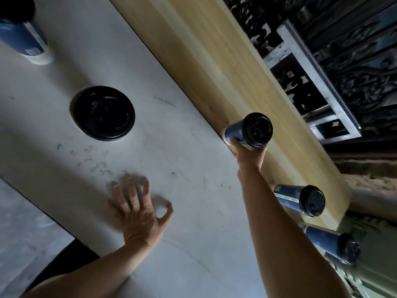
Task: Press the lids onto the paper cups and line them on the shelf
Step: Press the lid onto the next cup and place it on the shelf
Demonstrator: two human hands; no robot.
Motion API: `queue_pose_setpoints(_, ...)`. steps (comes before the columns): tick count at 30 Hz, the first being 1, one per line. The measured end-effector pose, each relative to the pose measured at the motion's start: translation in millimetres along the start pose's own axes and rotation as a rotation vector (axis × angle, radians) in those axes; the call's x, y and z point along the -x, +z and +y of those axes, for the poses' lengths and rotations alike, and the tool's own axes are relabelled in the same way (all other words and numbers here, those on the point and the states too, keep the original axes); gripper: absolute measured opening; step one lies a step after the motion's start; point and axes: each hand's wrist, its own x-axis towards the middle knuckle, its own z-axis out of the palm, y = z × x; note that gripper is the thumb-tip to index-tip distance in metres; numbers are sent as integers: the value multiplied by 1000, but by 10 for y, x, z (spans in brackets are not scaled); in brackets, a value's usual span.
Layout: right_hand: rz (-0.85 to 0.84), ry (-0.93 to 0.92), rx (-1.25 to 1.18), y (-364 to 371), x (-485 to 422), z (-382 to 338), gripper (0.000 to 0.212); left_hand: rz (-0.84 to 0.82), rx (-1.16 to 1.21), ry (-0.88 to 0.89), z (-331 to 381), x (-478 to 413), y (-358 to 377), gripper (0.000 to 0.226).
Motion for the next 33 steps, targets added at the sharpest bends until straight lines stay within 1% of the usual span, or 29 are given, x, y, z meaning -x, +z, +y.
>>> queue_pose_setpoints(3,-47,87,14,-17,96,26,78,-47,34,-3,8,-22,-51,104)
queue_pose_setpoints(5,-59,135,82,-75,211,64,69,-91,70,3,-1,-24,-97,103)
queue_pose_setpoints(8,-85,152,168,-198,473,142,58,-124,139,18,-35,-21,-157,100)
queue_pose_setpoints(11,-157,165,205,-343,863,311,42,-197,196,45,-59,-44,-239,97)
queue_pose_setpoints(14,-238,166,253,-506,1409,569,29,-297,156,108,-160,-65,-427,79)
queue_pose_setpoints(16,-256,128,295,-621,1820,770,21,-355,60,223,-321,-70,-613,63)
queue_pose_setpoints(19,-268,-11,502,-761,2353,1073,20,-464,-101,468,-639,-14,-940,47)
queue_pose_setpoints(20,-301,-31,571,-785,2505,1135,21,-506,-120,509,-738,22,-1057,42)
queue_pose_setpoints(22,-450,-3,715,-782,2743,1187,26,-565,-60,487,-913,97,-1266,38)
queue_pose_setpoints(25,-830,128,866,-688,3033,1096,28,-609,85,385,-1091,158,-1570,34)
queue_pose_setpoints(26,-907,146,896,-631,3100,1036,29,-652,90,375,-1140,153,-1676,27)
queue_pose_setpoints(27,-944,127,926,-555,3154,973,29,-713,68,395,-1198,120,-1764,19)
queue_pose_setpoints(28,-949,74,959,-465,3193,902,30,-785,33,418,-1255,70,-1847,12)
queue_pose_setpoints(29,-930,4,992,-357,3227,820,30,-852,-3,433,-1304,6,-1922,11)
queue_pose_setpoints(30,-904,-60,1011,-242,3246,723,30,-895,-27,442,-1349,-83,-1986,15)
queue_pose_setpoints(31,-888,-104,1006,-118,3242,622,29,-904,-32,450,-1382,-205,-2027,21)
queue_pose_setpoints(33,-850,-143,898,143,3168,396,24,-843,-10,462,-1393,-490,-2103,24)
